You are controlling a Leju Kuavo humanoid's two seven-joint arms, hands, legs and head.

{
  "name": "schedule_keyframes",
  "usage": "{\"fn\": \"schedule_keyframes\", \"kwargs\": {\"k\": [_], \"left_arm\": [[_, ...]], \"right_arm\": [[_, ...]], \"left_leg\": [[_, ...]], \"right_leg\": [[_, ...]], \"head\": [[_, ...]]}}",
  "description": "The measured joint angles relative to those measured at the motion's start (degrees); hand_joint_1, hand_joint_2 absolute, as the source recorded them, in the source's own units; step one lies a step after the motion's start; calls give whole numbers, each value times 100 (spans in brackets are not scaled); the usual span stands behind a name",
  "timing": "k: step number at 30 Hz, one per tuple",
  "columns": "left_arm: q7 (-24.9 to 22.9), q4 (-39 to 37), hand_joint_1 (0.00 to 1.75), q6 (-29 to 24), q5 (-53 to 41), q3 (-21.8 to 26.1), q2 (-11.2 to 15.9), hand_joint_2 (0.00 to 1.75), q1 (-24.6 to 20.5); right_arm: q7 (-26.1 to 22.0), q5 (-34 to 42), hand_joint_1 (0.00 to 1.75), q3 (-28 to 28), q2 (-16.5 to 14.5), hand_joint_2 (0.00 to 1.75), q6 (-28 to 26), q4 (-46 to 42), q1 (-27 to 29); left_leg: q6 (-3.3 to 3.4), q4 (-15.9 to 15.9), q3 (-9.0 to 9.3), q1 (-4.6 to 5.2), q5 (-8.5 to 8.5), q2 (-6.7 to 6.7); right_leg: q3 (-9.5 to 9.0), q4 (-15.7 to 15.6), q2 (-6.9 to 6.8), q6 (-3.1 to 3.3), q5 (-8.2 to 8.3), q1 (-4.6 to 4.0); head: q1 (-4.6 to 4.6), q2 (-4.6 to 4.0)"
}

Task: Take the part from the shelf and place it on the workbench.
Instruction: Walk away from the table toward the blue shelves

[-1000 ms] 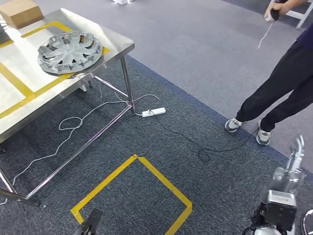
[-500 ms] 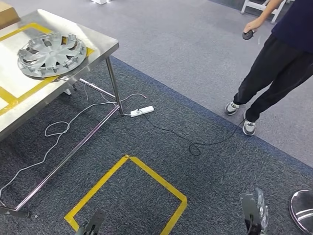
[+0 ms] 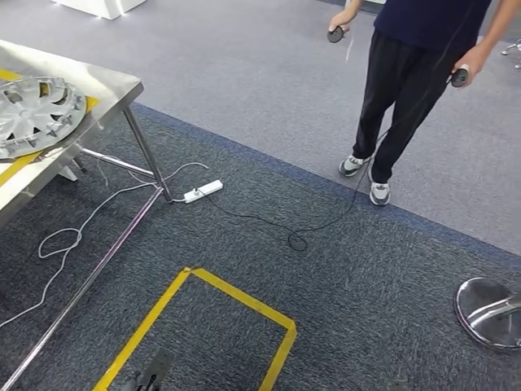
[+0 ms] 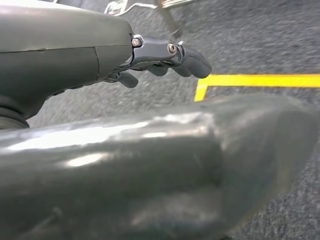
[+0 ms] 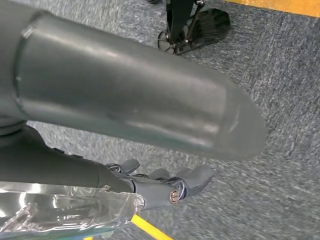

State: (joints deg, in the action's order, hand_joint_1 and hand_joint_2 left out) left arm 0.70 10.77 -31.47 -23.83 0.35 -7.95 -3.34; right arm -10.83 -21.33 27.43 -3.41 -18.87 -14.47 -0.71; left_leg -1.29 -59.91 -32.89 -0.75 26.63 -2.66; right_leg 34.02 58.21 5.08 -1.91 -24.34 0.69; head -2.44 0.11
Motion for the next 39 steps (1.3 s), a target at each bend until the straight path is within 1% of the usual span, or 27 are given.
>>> {"fn": "schedule_keyframes", "kwargs": {"k": [1, 2, 3, 4, 5, 7, 9, 10, 11, 12, 14, 15, 16, 19, 21, 22, 24, 25, 26, 27, 28, 30, 31, 33, 35, 36, 39], "left_arm": [[-3, 0, 0, 2, -24, -2, 5, 0, -10], [-4, 0, 0, 5, -63, -10, 10, 0, -20], [-2, 0, 0, 8, -114, -22, 13, 0, -32], [5, 1, 0, 7, -176, -46, 15, 0, -45], [14, 1, 0, -1, -238, -80, 16, 0, -57], [25, 1, 0, -37, -335, -148, 19, 0, -69], [14, 1, 0, -84, -375, -193, 23, 0, -63], [3, 1, 0, -117, -376, -210, 28, 0, -61], [-7, 1, 0, -161, -372, -225, 33, 0, -60], [-11, 1, 0, -221, -356, -236, 39, 0, -58], [15, 1, 0, -368, -282, -240, 56, 0, -42], [53, 1, 0, -448, -201, -228, 71, 0, -24], [103, 1, 0, -519, -103, -201, 86, 0, -3], [245, 1, 0, -642, 206, -28, 119, 0, 62], [293, 1, 0, -664, 295, 72, 144, 0, 81], [312, 1, 0, -670, 327, 114, 157, 0, 88], [358, 1, 0, -644, 429, 206, 177, 0, 117], [400, 1, 0, -605, 508, 267, 185, 0, 142], [452, 1, 0, -555, 593, 325, 191, 0, 163], [519, 1, 0, -491, 686, 396, 198, 0, 179], [578, 1, 0, -429, 772, 473, 204, 0, 182], [658, 1, 0, -323, 881, 623, 213, 0, 161], [695, 1, 0, -256, 909, 682, 213, 0, 145], [833, 1, 0, -41, 974, 772, 206, 0, 130], [995, 1, 0, 184, 1015, 855, 208, 0, 134], [1054, 1, 0, 258, 1008, 884, 214, 0, 133], [1146, 1, 0, 361, 968, 903, 221, 0, 122]], "right_arm": [[-36, 3, 0, 15, 0, 0, 17, 13, -11], [-98, 7, 0, 28, 0, 0, 45, 24, -15], [-168, 13, 0, 40, 1, 0, 78, 37, -12], [-245, 19, 0, 56, 1, 0, 110, 49, -7], [-310, 25, 0, 68, -2, 0, 143, 63, -12], [-382, 37, 0, 87, -5, 0, 185, 80, -55], [-394, 45, 0, 105, -7, 0, 204, 98, -101], [-379, 40, 0, 116, -7, 0, 211, 109, -108], [-347, 27, 0, 126, -7, 0, 217, 122, -105], [-298, 5, 0, 132, -8, 0, 224, 135, -101], [-168, -49, 0, 134, -25, 0, 227, 157, -104], [-91, -73, 0, 134, -43, 0, 223, 166, -110], [-15, -97, 0, 134, -67, 0, 218, 177, -114], [161, -159, 0, 134, -124, 0, 205, 219, -73], [208, -180, 0, 135, -151, 0, 196, 236, -40], [222, -185, 0, 135, -168, 0, 195, 241, -40], [248, -181, 0, 136, -197, 0, 200, 246, -55], [254, -171, 0, 137, -209, 0, 204, 248, -61], [244, -155, 0, 138, -215, 0, 207, 249, -58], [202, -135, 0, 144, -219, 0, 211, 250, -52], [133, -116, 0, 154, -221, 0, 219, 250, -47], [-29, -98, 0, 175, -226, 0, 246, 250, -50], [-95, -104, 0, 182, -228, 0, 263, 250, -59], [-203, -141, 0, 184, -229, 0, 305, 250, -75], [-315, -199, 0, 184, -229, 0, 351, 250, -88], [-360, -228, 0, 184, -229, 0, 369, 250, -101], [-437, -283, 0, 180, -231, 0, 395, 250, -158]], "left_leg": [[23, 167, 76, -7, -22, -72], [59, 229, 98, -1, -11, -88], [108, 227, 92, 2, -12, -46], [150, 239, 93, 2, -24, 3], [193, 250, 97, -1, -36, 51], [253, 262, 100, 4, -42, 173], [275, 261, 101, 23, -33, 306], [277, 260, 104, 28, -29, 367], [274, 258, 111, 30, -23, 420], [263, 257, 124, 28, -13, 469], [217, 252, 163, 41, 21, 560], [186, 246, 179, 55, 37, 599], [156, 242, 190, 69, 48, 634], [69, 262, 210, 60, 57, 717], [9, 169, 181, 41, 165, 628], [-9, -57, 82, 36, 312, 531], [-13, -777, -255, 37, 662, 374], [-8, -1126, -433, 38, 783, 332], [-2, -1293, -532, 39, 792, 316], [8, -1252, -537, 39, 683, 306], [20, -991, -433, 39, 478, 299], [45, -241, -103, 37, 88, 256], [59, 41, 19, 37, -10, 231], [63, 254, 93, 36, -28, 195], [66, 261, 85, 40, -43, 191], [74, 261, 85, 44, -47, 189], [111, 261, 84, 51, -53, 186]], "right_leg": [[25, 11, 50, -37, 3, 0], [49, 12, 97, -78, 10, 2], [74, -3, 129, -116, 22, 17], [100, 11, 86, -148, 15, 23], [151, 91, -16, -174, -42, 22], [398, 607, -307, -211, -351, 11], [740, 1351, -439, -240, -708, 10], [827, 1563, -456, -247, -768, 11], [809, 1566, -466, -249, -721, 11], [675, 1341, -485, -244, -579, 11], [240, 577, -630, -221, -249, -2], [71, 282, -692, -192, -150, -11], [-19, 122, -731, -162, -113, -23], [-10, 86, -630, -45, -107, -45], [-10, 57, -554, 23, -85, -29], [-14, 43, -513, 54, -75, -17], [-10, 40, -419, 89, -75, -21], [-9, 40, -361, 102, -77, -25], [-11, 40, -311, 106, -77, -28], [-14, 41, -265, 107, -76, -31], [-21, 41, -224, 105, -75, -30], [-23, 57, -159, 81, -78, -38], [-16, 63, -137, 56, -77, -44], [5, 79, -128, 77, -85, -67], [-2, 55, -140, 135, -73, -69], [-12, 37, -143, 140, -60, -68], [-40, -17, -146, 91, -29, -65]], "head": [[6, 0], [10, 0], [13, 0], [15, -1], [-2, -1], [-35, -1], [-49, -1], [-49, -1], [-49, -1], [-50, -1], [-54, -1], [-51, -1], [-50, -1], [-48, -1], [-45, -1], [-39, -1], [-33, -1], [-32, -1], [-32, -1], [-32, -1], [-27, -1], [-3, -1], [6, -1], [14, -1], [13, -1], [11, -1], [13, -1]]}}
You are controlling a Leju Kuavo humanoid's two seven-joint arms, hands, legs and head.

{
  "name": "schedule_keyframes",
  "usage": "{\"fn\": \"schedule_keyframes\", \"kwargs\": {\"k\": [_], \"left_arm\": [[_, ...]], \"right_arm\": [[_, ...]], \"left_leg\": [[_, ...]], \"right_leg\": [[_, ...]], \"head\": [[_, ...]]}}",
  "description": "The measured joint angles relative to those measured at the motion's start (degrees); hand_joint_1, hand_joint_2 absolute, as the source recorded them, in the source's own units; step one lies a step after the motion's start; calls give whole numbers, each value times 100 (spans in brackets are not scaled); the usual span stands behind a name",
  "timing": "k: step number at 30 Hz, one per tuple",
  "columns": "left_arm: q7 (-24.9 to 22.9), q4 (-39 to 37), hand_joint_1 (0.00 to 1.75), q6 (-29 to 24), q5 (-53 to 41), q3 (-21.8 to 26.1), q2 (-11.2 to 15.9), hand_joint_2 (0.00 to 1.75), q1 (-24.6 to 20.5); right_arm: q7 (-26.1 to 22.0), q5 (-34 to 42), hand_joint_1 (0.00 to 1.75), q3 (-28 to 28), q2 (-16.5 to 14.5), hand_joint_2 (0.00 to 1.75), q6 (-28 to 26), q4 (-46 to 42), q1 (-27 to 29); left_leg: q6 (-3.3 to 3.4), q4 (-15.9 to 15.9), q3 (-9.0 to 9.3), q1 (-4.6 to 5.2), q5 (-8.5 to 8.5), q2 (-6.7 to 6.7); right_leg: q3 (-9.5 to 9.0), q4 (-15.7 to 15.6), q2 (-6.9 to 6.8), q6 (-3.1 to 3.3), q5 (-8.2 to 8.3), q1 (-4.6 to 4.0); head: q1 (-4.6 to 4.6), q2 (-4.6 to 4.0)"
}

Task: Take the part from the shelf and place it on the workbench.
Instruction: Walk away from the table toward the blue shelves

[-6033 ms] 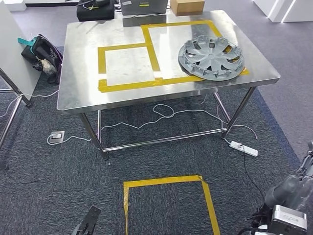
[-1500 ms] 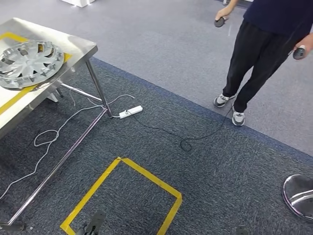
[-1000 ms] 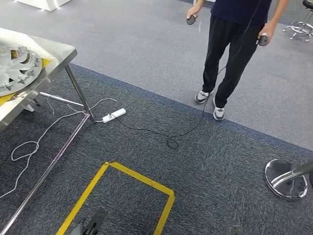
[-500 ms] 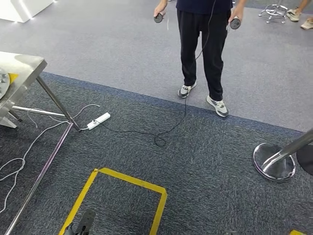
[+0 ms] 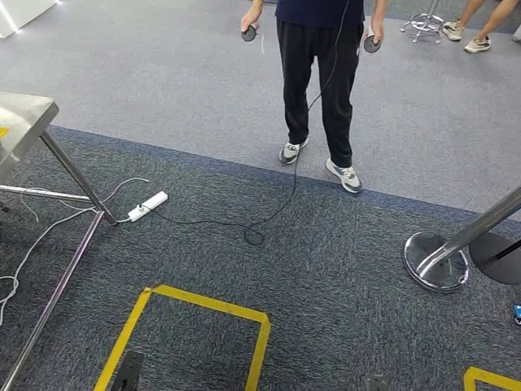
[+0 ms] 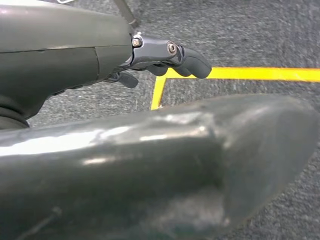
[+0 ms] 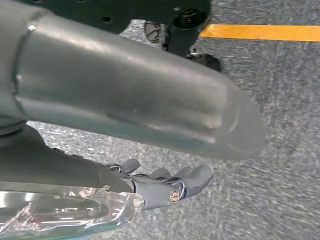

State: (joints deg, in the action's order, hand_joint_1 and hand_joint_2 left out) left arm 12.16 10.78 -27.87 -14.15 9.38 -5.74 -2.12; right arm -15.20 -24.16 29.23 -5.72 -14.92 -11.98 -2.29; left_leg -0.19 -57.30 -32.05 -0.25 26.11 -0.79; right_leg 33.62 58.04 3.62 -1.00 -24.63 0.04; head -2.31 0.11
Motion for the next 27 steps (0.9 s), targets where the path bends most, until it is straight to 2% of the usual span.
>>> {"fn": "schedule_keyframes", "kwargs": {"k": [7, 14, 22, 25, 26, 27], "left_arm": [[53, 0, 0, 45, -24, 24, 9, 0, -3], [269, 0, 0, 267, -75, 26, 14, 0, 0], [185, 0, 0, 374, -87, 31, 3, 0, 12], [180, 0, 0, 377, -96, 31, -8, 0, 10], [182, 0, 0, 387, -96, 31, -14, 0, 10], [185, 0, 0, 401, -95, 32, -20, 0, 11]], "right_arm": [[-28, -13, 0, -1, -1, 0, 2, 0, -33], [-74, -1, 0, 1, -1, 0, -14, 1, -27], [-14, -51, 0, 2, -1, 0, -28, 2, 9], [-13, -55, 0, 2, 2, 0, -43, 4, 25], [-14, -56, 0, 3, 4, 0, -51, 4, 31], [-15, -61, 0, 3, 6, 0, -59, 4, 32]], "left_leg": [[34, -2, -4, 8, -8, 0], [31, -1, -3, -7, -16, 0], [22, -5, -6, -9, -22, 0], [110, 69, 20, -3, -56, 15], [140, 134, 50, -17, -87, 26], [158, 193, 79, -33, -114, 43]], "right_leg": [[-10, -39, 0, -123, 31, 10], [1, -31, 0, -128, 33, 2], [5, -29, 2, -134, 38, 1], [6, -67, -1, -205, 58, 20], [33, -28, -42, -230, 30, 18], [120, 136, -105, -250, -71, 17]], "head": [[2, 0], [4, 0], [4, 0], [6, 0], [0, 0], [-13, 0]]}}
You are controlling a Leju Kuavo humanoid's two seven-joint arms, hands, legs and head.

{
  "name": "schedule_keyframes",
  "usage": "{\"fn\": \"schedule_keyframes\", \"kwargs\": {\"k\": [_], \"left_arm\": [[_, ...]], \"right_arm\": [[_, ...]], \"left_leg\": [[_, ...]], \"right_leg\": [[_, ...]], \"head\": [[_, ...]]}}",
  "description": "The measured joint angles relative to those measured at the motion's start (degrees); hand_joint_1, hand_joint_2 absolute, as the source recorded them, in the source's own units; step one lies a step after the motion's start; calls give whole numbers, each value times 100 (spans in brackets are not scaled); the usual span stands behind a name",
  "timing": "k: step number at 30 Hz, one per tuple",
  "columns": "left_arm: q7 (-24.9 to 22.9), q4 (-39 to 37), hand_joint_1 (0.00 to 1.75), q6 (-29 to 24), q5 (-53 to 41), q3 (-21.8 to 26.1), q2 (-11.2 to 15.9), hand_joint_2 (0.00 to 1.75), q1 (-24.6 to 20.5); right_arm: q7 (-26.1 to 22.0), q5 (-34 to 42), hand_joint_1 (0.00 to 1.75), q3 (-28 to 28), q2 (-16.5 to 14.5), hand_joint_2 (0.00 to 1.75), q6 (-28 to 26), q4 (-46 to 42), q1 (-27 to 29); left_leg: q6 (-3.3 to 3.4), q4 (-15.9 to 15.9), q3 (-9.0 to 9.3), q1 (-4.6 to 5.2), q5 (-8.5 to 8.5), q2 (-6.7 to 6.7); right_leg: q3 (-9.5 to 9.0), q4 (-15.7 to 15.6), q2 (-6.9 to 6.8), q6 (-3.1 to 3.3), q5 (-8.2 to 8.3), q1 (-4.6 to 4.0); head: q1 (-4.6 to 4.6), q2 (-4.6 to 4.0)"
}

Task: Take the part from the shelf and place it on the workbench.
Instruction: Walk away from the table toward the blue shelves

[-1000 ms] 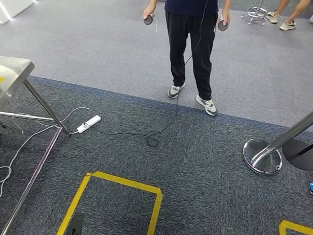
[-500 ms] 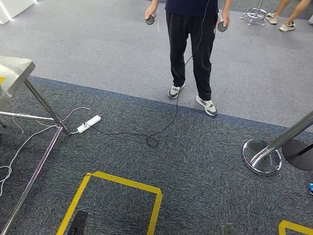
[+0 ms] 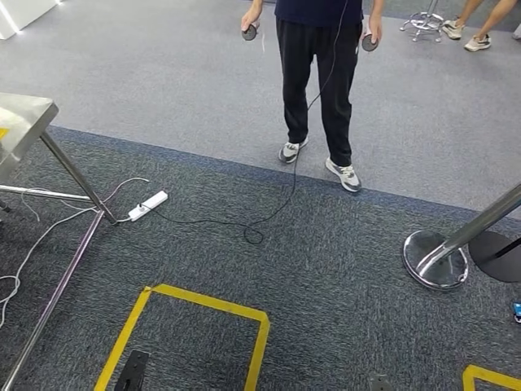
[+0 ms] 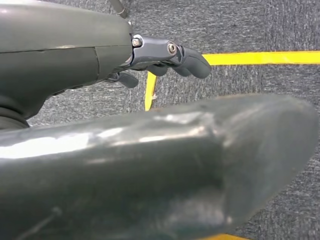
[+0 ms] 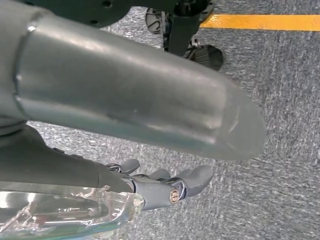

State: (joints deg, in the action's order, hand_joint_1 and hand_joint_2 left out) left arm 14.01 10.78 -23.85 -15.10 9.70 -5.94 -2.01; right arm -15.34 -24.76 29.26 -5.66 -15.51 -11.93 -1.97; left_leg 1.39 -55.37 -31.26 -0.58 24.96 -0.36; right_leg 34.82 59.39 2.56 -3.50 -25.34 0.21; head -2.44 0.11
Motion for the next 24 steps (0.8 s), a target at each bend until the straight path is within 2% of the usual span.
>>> {"fn": "schedule_keyframes", "kwargs": {"k": [1, 3, 4, 5, 6, 7, 8, 9, 10, 11, 12, 14, 15, 16, 18, 19, 20, 21, 23, 24], "left_arm": [[2, 0, 0, 14, 1, 2, -6, 0, 4], [3, 0, 0, 24, -1, 10, -4, 0, 13], [-2, 0, 0, 21, -3, 19, -6, 0, 17], [-7, 0, 0, 19, -5, 29, -8, 0, 19], [-11, 0, 0, 18, -8, 39, -10, 0, 19], [-13, 0, 0, 24, -11, 47, -12, 0, 20], [-12, 0, 0, 36, -14, 53, -4, 0, 19], [-10, 0, 0, 50, -20, 57, 3, 0, 17], [-6, 0, 0, 65, -26, 61, 10, 0, 15], [-2, 0, 0, 76, -31, 63, 15, 0, 14], [2, 0, 0, 82, -36, 64, 11, 0, 16], [4, 0, 0, 91, -39, 64, -3, 0, 18], [5, 0, 0, 92, -40, 64, -8, 0, 15], [6, 0, 0, 92, -42, 64, -14, 0, 11], [7, 0, 0, 92, -41, 64, -20, 0, 12], [7, 0, 0, 92, -41, 64, -21, 0, 20], [7, 0, 0, 92, -41, 64, -22, 0, 29], [7, 0, 0, 92, -41, 64, -23, 0, 36], [7, 0, 0, 92, -42, 64, -23, 0, 40], [7, 0, 0, 92, -42, 64, -23, 0, 38]], "right_arm": [[-1, -5, 0, 1, 2, 0, -6, 0, 0], [-2, -16, 0, 1, 2, 0, -11, 1, -1], [-2, -20, 0, 1, 4, 0, -12, 1, 4], [-2, -24, 0, 1, 7, 0, -13, 2, 9], [-2, -26, 0, 1, 13, 0, -15, 2, 11], [-2, -28, 0, 1, 19, 0, -17, 2, 9], [-2, -28, 0, 1, 14, 0, -19, 3, 0], [-1, -28, 0, 1, 5, 0, -19, 4, -11], [1, -28, 0, 1, -6, 0, -20, 5, -19], [3, -28, 0, 1, -15, 0, -21, 7, -26], [5, -28, 0, 2, -15, 0, -23, 8, -24], [6, -30, 0, 5, -10, 0, -28, 9, -11], [5, -30, 0, 7, -9, 0, -29, 8, -7], [4, -31, 0, 7, -8, 0, -29, 8, -6], [2, -31, 0, 7, -8, 0, -28, 8, -6], [3, -31, 0, 7, -9, 0, -27, 8, -2], [3, -31, 0, 7, -8, 0, -27, 9, 2], [3, -31, 0, 7, -8, 0, -28, 8, 4], [2, -31, 0, 7, -8, 0, -28, 8, 2], [3, -31, 0, 7, -9, 0, -27, 8, -1]], "left_leg": [[9, 32, 22, -13, -16, 21], [15, 38, 30, -20, -9, 59], [0, 36, 36, -27, 0, 74], [-25, 32, 45, -41, 12, 84], [-64, 22, 61, -66, 32, 89], [-117, 0, 82, -96, 62, 91], [-180, -31, 94, -113, 101, 91], [-242, -69, 98, -121, 144, 89], [-293, -96, 97, -117, 174, 87], [-329, -102, 95, -108, 184, 86], [-353, -98, 99, -116, 183, 86], [-390, -139, 96, -147, 226, 86], [-396, -288, 29, -153, 320, 86], [-389, -559, -104, -144, 464, 84], [-346, -1385, -562, -103, 794, 80], [-320, -1717, -771, -85, 871, 77], [-287, -1871, -902, -67, 836, 74], [-249, -1798, -918, -50, 688, 71], [-164, -1151, -689, -11, 205, 55], [-131, -800, -543, 9, 42, 41]], "right_leg": [[144, 284, -74, -17, -152, 9], [525, 1055, -170, -67, -502, 50], [655, 1314, -189, -92, -571, 76], [690, 1382, -203, -121, -540, 103], [600, 1216, -214, -157, -406, 134], [395, 849, -233, -204, -208, 172], [188, 475, -241, -256, -84, 194], [9, 174, -232, -254, -3, 215], [-93, 9, -220, -217, 8, 224], [-105, -6, -194, -149, -37, 213], [-101, 11, -174, -55, -42, 207], [-93, 36, -158, 62, -62, 178], [-101, 36, -151, 110, -70, 167], [-113, 33, -148, 149, -78, 155], [-124, 33, -144, 204, -103, 118], [-134, 33, -136, 227, -117, 96], [-150, 33, -125, 245, -133, 74], [-174, 33, -110, 256, -149, 58], [-232, 31, -82, 253, -194, 39], [-255, 36, -69, 234, -224, 25]], "head": [[-13, 0], [-26, 0], [-23, 0], [-24, 0], [-24, 0], [-25, 0], [-38, 0], [-49, 0], [-51, 0], [-45, 0], [-31, 0], [-1, 0], [8, 0], [22, 0], [37, 0], [40, 0], [40, 0], [40, 0], [40, 0], [42, 0]]}}
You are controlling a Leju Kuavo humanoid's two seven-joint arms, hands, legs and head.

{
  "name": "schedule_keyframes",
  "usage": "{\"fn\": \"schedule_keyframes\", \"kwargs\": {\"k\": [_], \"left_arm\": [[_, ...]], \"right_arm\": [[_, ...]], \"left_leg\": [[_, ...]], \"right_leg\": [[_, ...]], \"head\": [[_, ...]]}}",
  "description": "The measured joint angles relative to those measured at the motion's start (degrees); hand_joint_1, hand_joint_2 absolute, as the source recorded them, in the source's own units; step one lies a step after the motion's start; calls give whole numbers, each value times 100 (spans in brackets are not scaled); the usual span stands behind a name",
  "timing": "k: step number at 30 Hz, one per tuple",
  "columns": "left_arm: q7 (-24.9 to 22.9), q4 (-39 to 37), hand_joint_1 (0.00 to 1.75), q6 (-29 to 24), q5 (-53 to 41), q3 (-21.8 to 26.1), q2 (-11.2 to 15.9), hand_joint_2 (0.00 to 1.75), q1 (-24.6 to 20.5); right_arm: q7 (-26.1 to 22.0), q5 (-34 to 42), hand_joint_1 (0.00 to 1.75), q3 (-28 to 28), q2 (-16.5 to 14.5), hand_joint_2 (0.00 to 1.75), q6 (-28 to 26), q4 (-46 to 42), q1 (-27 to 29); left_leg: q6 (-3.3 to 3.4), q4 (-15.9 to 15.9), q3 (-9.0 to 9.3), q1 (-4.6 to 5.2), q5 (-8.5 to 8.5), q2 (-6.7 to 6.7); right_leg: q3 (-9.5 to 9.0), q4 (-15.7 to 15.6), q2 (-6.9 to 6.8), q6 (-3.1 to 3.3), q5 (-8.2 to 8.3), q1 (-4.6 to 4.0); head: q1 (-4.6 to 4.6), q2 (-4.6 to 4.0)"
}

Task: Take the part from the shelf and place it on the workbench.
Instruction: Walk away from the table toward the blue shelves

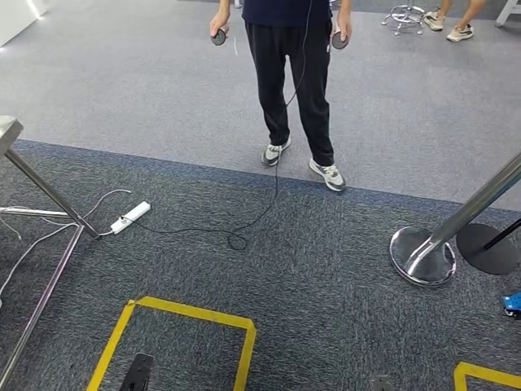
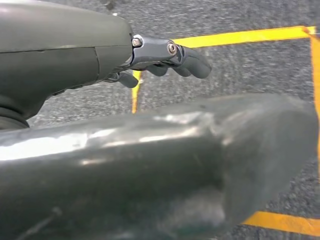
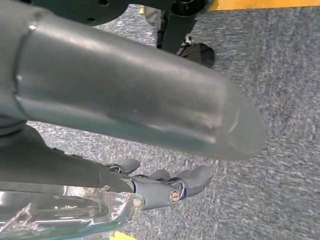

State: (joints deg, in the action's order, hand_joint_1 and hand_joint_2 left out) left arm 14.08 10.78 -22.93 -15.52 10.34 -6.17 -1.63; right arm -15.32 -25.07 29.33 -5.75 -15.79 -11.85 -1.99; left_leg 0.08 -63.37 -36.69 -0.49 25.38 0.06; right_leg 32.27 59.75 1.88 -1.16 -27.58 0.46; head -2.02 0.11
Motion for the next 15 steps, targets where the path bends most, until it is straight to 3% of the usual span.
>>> {"fn": "schedule_keyframes", "kwargs": {"k": [2, 5, 7, 9, 11, 12, 13, 15], "left_arm": [[1, -1, 0, 0, 1, 1, -1, 0, -9], [1, 0, 0, 0, 1, 3, -2, 0, -9], [0, 0, 0, -4, -2, 8, 3, 0, -13], [-3, 0, 0, -5, -6, 12, 6, 0, -20], [-13, 0, 0, -4, -12, 13, 2, 0, -17], [-21, 0, 0, -4, -16, 13, 2, 0, -14], [-26, 0, 0, -4, -22, 14, 2, 0, -11], [-32, 0, 0, -4, -42, 16, -3, 0, -12]], "right_arm": [[2, -1, 0, 0, 0, 0, 1, 1, -1], [13, -5, 0, 0, 2, 0, -1, 1, 4], [21, -10, 0, 0, 3, 0, -4, 1, -3], [32, -13, 0, 0, 2, 0, -6, 1, -1], [41, -13, 0, 1, 3, 0, -9, 1, 10], [41, -14, 0, 1, 4, 0, -10, 1, 14], [37, -14, 0, 2, 7, 0, -13, 1, 16], [24, -17, 0, 5, 16, 0, -15, 1, 9]], "left_leg": [[13, 415, 168, 28, -91, -20], [35, 508, 219, 31, -34, -22], [99, 540, 293, 11, -7, -16], [151, 543, 362, 17, 40, -9], [167, 541, 420, 33, 91, -8], [167, 541, 458, 37, 121, -9], [164, 541, 503, 40, 153, -10], [140, 543, 606, 44, 228, -10]], "right_leg": [[-9, -5, 20, -54, -40, -14], [-27, -31, 14, -147, -74, -1], [82, 237, -53, -200, -209, 2], [479, 966, -119, -232, -484, 3], [898, 1576, -133, -243, -602, 3], [962, 1571, -133, -236, -487, 1], [919, 1366, -134, -223, -285, 0], [594, 575, -152, -187, 167, -11]], "head": [[1, 0], [-1, 0], [-22, 0], [-43, 0], [-46, 0], [-47, 0], [-48, 0], [-47, 0]]}}
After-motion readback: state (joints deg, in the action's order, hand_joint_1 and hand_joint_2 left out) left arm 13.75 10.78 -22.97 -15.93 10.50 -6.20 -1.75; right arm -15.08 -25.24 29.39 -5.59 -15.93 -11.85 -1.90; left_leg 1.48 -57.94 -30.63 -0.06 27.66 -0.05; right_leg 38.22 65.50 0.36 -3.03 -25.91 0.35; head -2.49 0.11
